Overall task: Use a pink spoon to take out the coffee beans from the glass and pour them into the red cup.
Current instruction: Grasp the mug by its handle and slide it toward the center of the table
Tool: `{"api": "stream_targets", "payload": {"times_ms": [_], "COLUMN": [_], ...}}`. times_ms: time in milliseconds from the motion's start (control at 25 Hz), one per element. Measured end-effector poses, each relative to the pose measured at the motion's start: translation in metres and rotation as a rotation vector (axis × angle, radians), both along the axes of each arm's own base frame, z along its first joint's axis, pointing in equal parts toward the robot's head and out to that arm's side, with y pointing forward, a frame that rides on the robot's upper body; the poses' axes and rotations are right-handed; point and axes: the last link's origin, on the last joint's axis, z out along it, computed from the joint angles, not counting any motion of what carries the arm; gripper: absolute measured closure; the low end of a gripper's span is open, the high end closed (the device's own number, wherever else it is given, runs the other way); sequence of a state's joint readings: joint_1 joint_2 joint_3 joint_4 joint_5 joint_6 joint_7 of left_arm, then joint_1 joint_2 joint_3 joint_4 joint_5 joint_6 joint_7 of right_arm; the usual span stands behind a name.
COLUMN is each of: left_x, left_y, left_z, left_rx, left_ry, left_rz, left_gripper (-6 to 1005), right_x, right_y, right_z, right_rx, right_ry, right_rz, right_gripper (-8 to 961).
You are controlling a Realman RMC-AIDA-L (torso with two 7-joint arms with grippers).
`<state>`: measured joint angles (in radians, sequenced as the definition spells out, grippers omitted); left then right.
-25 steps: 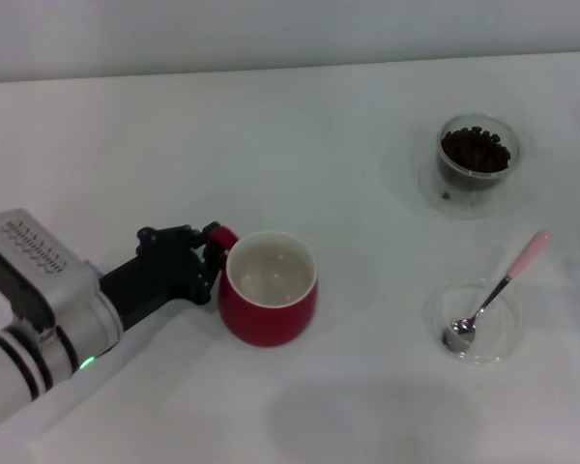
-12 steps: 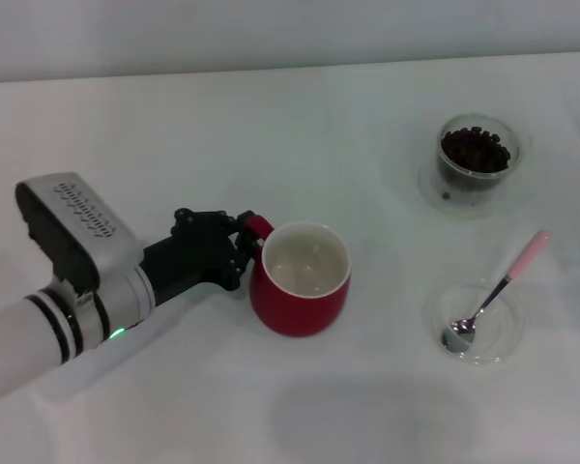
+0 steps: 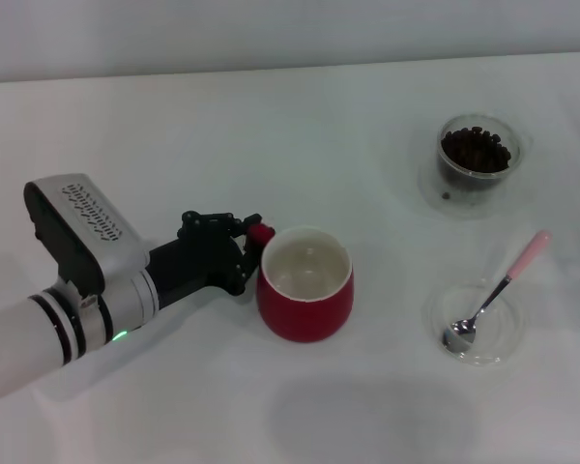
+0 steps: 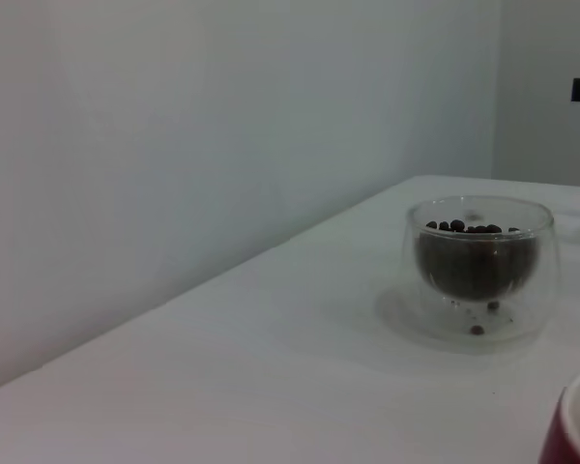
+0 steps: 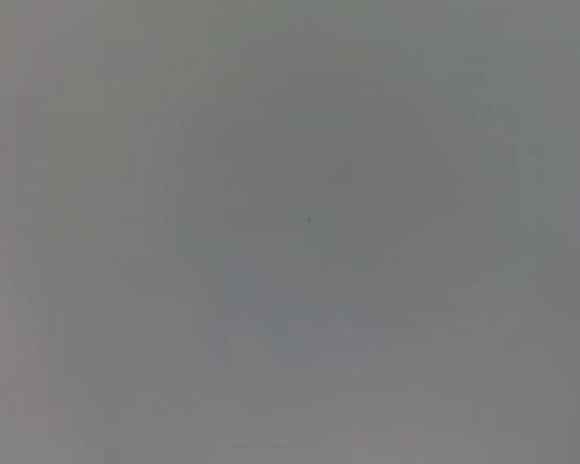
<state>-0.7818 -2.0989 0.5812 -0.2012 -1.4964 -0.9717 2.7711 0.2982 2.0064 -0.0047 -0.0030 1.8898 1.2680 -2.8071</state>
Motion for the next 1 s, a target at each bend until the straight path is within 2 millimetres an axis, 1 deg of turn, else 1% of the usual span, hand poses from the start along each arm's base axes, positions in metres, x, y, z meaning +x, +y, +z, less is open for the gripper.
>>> {"api": "stream_targets", "payload": {"times_ms": [320,600,760,960,1000], "left_x": [-0.002,-0.004,-0.012,-0.023,-0.025], "left_y": [-0.001,-0.007,-0.013,-0.024,-0.026], "left_z": [0.000,0.005,0.010,0.015,0.017], "left_rx": [0.002,0.021,0.043,0.069,0.075], "left_ry": [0.002,-0.024,-0.045,-0.077,-0.082], "left_rz": [0.000,-0.028,-0.022,0.000,0.003], "left_gripper": [740,581,508,360,355], "right_x": [-0.001,-0.001,0.000,0.001,0.001], "right_y": [0.000,0.000,-0.002,-0.004,-0.004], "right_z": [0.000,0.000,0.000,0.000,0.000], "right_rx": [0.002,0.000,0.000,0.002,0.003], "right_ry": [-0.001,-0.001,-0.001,-0.001,-0.001], "right_rz": [0.007,0.008,0.005,0.001,0.000], "right_gripper": [84,84,84,84,84]}}
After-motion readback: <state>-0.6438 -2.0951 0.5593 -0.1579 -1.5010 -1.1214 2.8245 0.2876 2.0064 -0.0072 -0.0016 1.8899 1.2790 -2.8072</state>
